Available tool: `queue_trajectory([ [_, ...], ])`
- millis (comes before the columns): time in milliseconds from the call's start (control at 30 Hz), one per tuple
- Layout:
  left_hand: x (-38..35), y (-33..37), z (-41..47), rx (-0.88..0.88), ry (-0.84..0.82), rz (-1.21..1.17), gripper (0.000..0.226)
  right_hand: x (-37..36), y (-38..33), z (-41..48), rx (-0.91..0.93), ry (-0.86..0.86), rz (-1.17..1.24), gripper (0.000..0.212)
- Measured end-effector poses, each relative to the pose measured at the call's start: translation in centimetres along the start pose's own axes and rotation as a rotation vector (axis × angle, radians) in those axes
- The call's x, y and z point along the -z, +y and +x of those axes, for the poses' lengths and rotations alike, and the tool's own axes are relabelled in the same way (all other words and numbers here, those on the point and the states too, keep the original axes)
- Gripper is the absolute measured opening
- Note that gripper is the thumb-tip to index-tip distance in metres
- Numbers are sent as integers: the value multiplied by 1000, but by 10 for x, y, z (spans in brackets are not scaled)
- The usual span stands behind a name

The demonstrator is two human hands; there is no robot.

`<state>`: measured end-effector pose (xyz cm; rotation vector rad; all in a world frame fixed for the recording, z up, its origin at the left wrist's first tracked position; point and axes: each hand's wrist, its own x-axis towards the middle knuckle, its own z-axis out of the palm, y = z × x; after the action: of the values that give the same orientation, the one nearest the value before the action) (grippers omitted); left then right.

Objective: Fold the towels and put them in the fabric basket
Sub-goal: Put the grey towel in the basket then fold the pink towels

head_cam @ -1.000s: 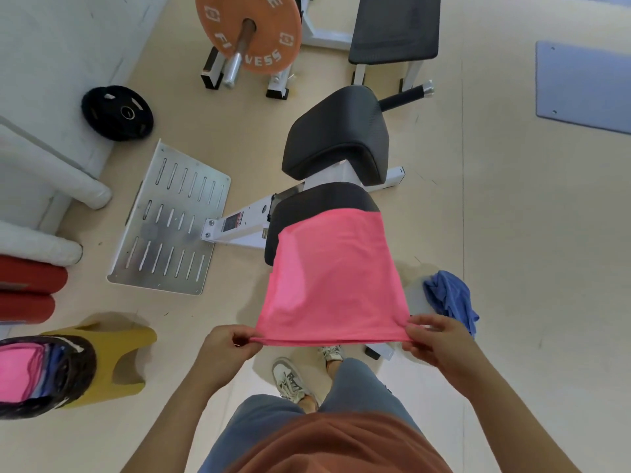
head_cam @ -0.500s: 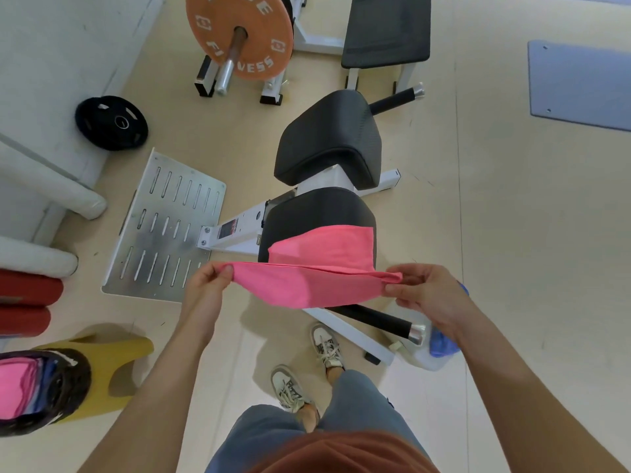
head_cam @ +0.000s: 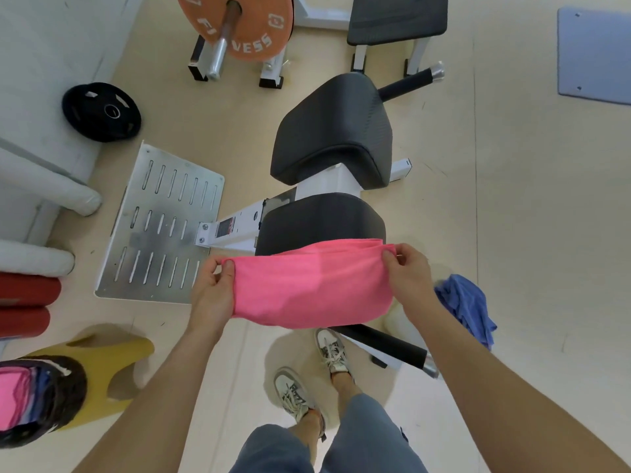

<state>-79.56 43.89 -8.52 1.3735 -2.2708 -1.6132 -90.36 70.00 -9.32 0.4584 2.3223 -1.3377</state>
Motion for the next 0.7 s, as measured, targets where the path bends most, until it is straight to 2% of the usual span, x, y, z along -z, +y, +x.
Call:
queue_trajectory([
  [133, -8, -7, 14, 7, 7, 84, 16, -12, 8, 10, 81, 35, 13, 14],
  [300, -11, -7, 13, -68, 144, -19, 15, -15, 11, 7, 128, -16, 171, 14],
  [500, -8, -15, 9, -126, 204, -79, 15, -11, 13, 15, 4, -191, 368, 15],
  [633, -12, -13, 12, -83, 212, -79, 15, -3, 8, 23, -56, -323, 401, 18],
  [700, -14, -14, 16, -27, 198, -57, 17, -2, 6, 25, -80, -335, 396, 15],
])
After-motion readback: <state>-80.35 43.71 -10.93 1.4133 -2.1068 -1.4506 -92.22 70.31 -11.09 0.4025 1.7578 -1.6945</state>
